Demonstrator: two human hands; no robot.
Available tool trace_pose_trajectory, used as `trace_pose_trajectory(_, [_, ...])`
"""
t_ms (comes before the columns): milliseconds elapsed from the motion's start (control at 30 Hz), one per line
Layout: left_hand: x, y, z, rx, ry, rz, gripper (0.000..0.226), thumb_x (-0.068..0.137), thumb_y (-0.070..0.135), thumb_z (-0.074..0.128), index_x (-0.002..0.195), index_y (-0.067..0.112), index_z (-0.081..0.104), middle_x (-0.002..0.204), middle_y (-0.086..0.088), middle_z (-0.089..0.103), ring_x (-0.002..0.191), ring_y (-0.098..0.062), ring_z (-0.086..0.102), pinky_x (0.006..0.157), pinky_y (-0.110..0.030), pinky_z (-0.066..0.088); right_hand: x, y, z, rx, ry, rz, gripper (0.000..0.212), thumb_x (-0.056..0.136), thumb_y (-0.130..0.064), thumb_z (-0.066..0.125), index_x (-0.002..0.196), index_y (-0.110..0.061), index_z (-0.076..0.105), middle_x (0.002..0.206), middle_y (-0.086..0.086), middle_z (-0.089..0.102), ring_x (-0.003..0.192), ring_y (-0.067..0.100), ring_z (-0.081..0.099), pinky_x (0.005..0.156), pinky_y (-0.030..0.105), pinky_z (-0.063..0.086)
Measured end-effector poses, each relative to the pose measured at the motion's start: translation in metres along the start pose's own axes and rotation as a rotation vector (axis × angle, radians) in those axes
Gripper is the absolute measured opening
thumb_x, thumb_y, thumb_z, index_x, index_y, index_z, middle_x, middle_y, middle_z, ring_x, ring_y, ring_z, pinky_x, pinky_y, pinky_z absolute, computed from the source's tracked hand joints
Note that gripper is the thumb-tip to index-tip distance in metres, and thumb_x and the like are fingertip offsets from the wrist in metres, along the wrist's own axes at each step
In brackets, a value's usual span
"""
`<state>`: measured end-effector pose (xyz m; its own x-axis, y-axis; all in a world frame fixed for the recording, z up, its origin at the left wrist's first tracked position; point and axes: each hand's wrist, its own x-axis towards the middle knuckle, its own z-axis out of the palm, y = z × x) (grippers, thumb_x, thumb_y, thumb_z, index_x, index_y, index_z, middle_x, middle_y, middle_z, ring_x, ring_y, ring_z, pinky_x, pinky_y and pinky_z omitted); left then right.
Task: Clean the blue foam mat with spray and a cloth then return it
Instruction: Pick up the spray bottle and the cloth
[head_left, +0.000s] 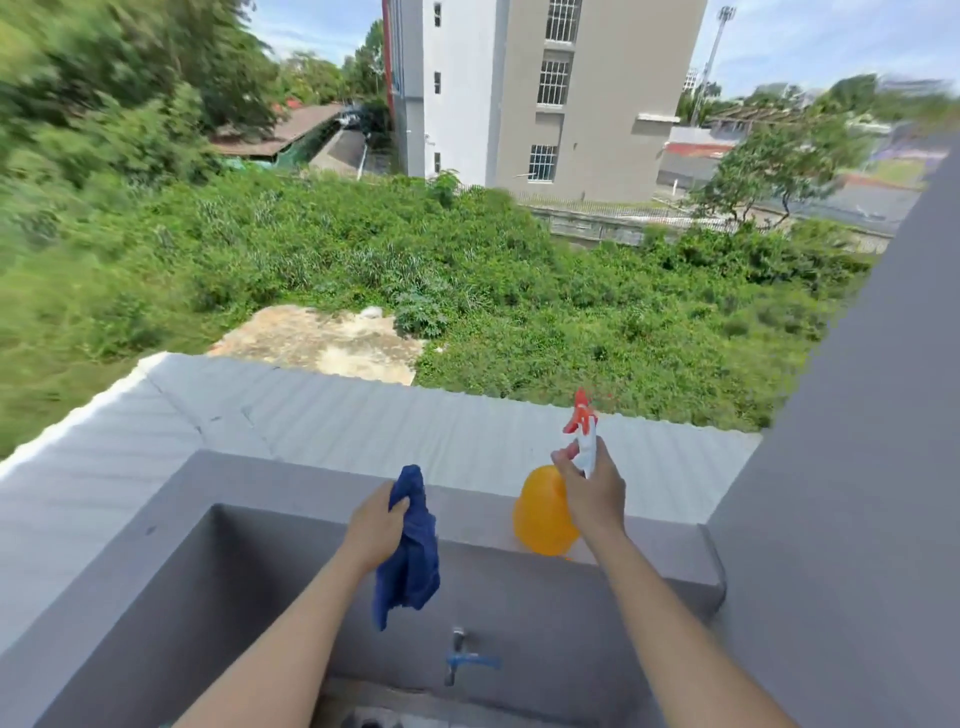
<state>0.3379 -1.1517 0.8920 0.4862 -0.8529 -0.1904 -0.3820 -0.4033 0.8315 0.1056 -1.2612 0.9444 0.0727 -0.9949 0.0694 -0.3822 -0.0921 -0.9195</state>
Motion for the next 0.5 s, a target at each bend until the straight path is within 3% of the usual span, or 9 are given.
trace_pose_trajectory(133, [0.037, 0.013, 0.023, -0.014, -0.123, -0.019, 0.024, 0.097, 0.018, 0.038, 0.105, 0.005, 0.057, 0.105, -0.015, 0.066, 0.095, -0.024, 0.06, 0.085, -0.034, 0.046, 0.026, 0.016, 0.019, 0.012, -0.027, 0.009, 0.011, 0.092, -0.027, 0.062, 0.088, -0.018, 0.056, 0.066, 0.002, 0.057, 0.06, 0.016, 0.052, 0.055, 0.03, 0.037])
trace_pose_trajectory(267, [0.069, 0.027, 0.04, -0.037, -0.261, -0.016, 0.027, 0.094, 0.022, 0.04, 0.106, 0.007, 0.059, 0.105, -0.013, 0.067, 0.102, -0.028, 0.062, 0.088, -0.037, 0.049, 0.031, 0.022, 0.027, 0.049, -0.052, 0.001, 0.009, 0.094, -0.032, 0.059, 0.09, -0.025, 0.057, 0.072, -0.002, 0.063, 0.064, 0.013, 0.056, 0.052, 0.017, 0.039])
trace_pose_trajectory(433, [0.115, -0.012, 0.038, 0.084, -0.166, -0.057, 0.015, 0.095, 0.018, 0.042, 0.096, 0.016, 0.057, 0.096, -0.007, 0.065, 0.091, -0.027, 0.06, 0.084, -0.04, 0.05, 0.036, 0.034, 0.041, 0.054, -0.006, -0.026, 0.009, 0.096, -0.034, 0.057, 0.089, -0.037, 0.052, 0.078, -0.006, 0.064, 0.075, 0.011, 0.06, 0.06, 0.022, 0.043])
trace_pose_trajectory(500, [0.123, -0.032, 0.039, 0.141, -0.059, -0.075, 0.028, 0.097, 0.019, 0.044, 0.124, 0.019, 0.05, 0.112, -0.009, 0.058, 0.093, -0.024, 0.055, 0.08, -0.034, 0.045, 0.038, 0.041, 0.045, 0.042, 0.012, -0.048, 0.006, 0.096, -0.034, 0.056, 0.093, -0.036, 0.05, 0.082, -0.006, 0.064, 0.079, 0.013, 0.06, 0.064, 0.025, 0.045])
